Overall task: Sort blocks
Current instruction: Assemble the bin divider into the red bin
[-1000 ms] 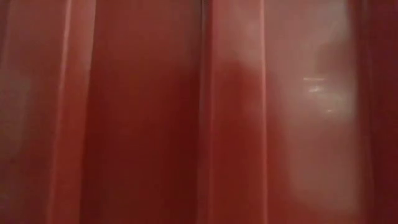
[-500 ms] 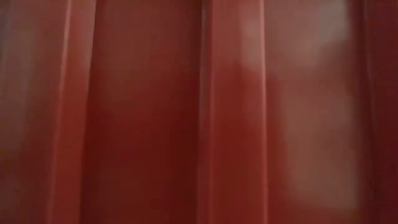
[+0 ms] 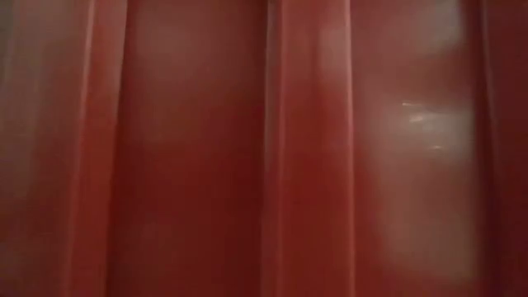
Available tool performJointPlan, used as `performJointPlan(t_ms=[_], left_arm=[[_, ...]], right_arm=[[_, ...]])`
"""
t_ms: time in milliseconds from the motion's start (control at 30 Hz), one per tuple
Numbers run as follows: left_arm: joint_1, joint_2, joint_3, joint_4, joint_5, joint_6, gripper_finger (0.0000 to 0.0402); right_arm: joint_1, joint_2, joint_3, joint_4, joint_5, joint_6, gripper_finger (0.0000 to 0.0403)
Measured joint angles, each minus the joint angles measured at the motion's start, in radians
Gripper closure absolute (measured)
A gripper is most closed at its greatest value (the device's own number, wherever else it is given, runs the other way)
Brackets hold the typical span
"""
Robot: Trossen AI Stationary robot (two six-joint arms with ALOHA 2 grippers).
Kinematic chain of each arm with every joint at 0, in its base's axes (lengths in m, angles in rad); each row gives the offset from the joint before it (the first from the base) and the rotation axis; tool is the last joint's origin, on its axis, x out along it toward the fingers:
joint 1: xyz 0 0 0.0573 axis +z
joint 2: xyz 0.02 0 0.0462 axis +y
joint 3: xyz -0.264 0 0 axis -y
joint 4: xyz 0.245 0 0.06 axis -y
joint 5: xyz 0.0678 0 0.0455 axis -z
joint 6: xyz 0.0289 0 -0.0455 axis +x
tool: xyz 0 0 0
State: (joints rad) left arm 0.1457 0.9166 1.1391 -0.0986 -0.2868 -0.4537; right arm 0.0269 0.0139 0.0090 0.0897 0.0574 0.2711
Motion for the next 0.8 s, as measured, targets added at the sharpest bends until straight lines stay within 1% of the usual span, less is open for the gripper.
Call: performJointPlan(t_ms=[67, 100, 167, 200, 267, 300, 367, 400, 467, 533, 567, 667, 733, 800], left_arm=[[0.027, 0.004, 0.03, -0.002, -0.003, -0.012, 0.0401], [0.04, 0.003, 0.041, -0.002, -0.002, -0.012, 0.0401], [0.066, 0.0, 0.052, -0.004, 0.018, -0.013, 0.0401], [0.081, -0.001, 0.055, -0.004, 0.036, -0.013, 0.0401], [0.105, 0.0, 0.056, -0.005, 0.077, -0.017, 0.0401], [0.117, 0.004, 0.056, -0.008, 0.091, -0.021, 0.0401], [0.14, 0.012, 0.056, -0.013, 0.105, -0.024, 0.04], [0.151, 0.017, 0.055, -0.022, 0.11, -0.022, 0.0397], [0.174, 0.027, 0.055, -0.034, 0.122, -0.01, 0.0389], [0.202, 0.035, 0.055, -0.073, 0.129, -0.007, 0.0377], [0.217, 0.039, 0.055, -0.089, 0.139, -0.007, 0.037], [0.26, 0.05, 0.055, -0.138, 0.197, -0.007, 0.0344], [0.283, 0.064, 0.055, -0.158, 0.237, -0.005, 0.0323], [0.302, 0.083, 0.055, -0.18, 0.272, 0.017, 0.0301]], right_arm=[[0.0, 0.0, 0.0, 0.133, 0.006, 0.175, 0.0402], [0.0, 0.0, 0.0, 0.225, 0.039, 0.263, 0.0402], [0.0, 0.0, 0.0, 0.429, 0.163, 0.381, 0.0402], [0.0, 0.001, 0.001, 0.526, 0.217, 0.395, 0.0402], [-0.001, 0.02, 0.02, 0.652, 0.27, 0.329, 0.0402], [0.0, 0.036, 0.044, 0.664, 0.272, 0.27, 0.0402], [0.0, 0.091, 0.123, 0.619, 0.269, 0.176, 0.0402], [0.0, 0.125, 0.167, 0.567, 0.269, 0.155, 0.0402], [-0.001, 0.211, 0.268, 0.397, 0.275, 0.136, 0.0402], [-0.001, 0.293, 0.384, 0.17, 0.322, 0.137, 0.0402], [-0.002, 0.332, 0.449, 0.03, 0.366, 0.157, 0.0402], [-0.029, 0.437, 0.638, -0.44, 0.514, 0.35, 0.0396], [-0.062, 0.502, 0.742, -0.739, 0.547, 0.485, 0.038], [-0.104, 0.555, 0.817, -0.933, 0.549, 0.587, 0.0355]])
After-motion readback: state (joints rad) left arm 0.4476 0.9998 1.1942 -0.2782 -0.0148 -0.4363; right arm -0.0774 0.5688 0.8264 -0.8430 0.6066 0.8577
